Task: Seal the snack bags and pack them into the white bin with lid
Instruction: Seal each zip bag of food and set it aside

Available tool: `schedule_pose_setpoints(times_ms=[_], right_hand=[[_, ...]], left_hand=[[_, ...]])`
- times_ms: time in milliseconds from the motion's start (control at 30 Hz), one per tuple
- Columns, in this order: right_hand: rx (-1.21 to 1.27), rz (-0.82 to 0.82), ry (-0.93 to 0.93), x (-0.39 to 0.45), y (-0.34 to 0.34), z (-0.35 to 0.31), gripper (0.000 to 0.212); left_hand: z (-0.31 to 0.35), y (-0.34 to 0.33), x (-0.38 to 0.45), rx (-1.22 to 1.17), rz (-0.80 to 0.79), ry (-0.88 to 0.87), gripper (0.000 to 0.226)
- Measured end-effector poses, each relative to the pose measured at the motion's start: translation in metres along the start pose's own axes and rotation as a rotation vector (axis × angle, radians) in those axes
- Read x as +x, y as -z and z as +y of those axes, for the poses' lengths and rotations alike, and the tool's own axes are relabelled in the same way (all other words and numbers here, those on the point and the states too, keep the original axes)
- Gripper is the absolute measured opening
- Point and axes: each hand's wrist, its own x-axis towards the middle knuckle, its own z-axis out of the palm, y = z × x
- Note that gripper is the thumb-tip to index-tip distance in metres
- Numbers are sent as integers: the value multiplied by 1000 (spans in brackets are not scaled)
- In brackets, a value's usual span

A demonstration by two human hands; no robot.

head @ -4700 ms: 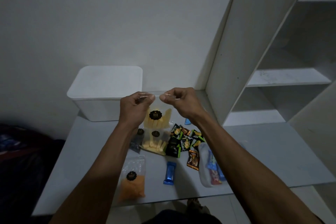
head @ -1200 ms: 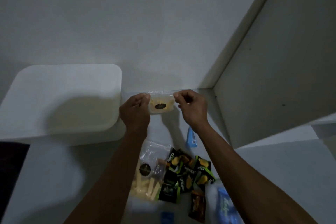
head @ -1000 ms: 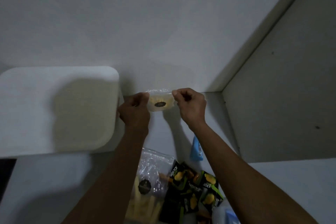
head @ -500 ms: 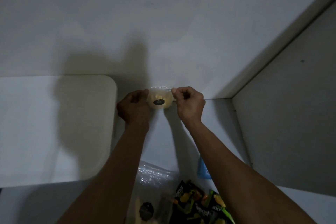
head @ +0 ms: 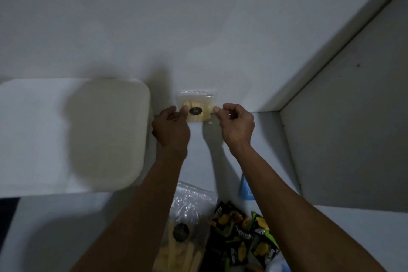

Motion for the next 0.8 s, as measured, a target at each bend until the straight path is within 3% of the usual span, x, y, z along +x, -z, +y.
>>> schedule_pose_setpoints(times_ms=[300, 433, 567, 700, 800], right_hand=[[-18, -11, 44, -88, 49, -8, 26], [-7, -83, 32, -154, 72, 1, 22], [-8, -197, 12, -228, 83, 26, 17], [-105, -326, -11, -291, 73, 64, 14], [-227, -433, -16, -332, 62, 92, 15]], left_hand=[[7, 73, -93, 100, -185, -134, 39], [-11, 136, -133, 185, -292, -196, 27], [-40, 211, -157, 225, -212, -228, 22], [-87, 286, -173, 382, -37, -157, 27], [-126, 323, -189, 455, -39, -19, 39]])
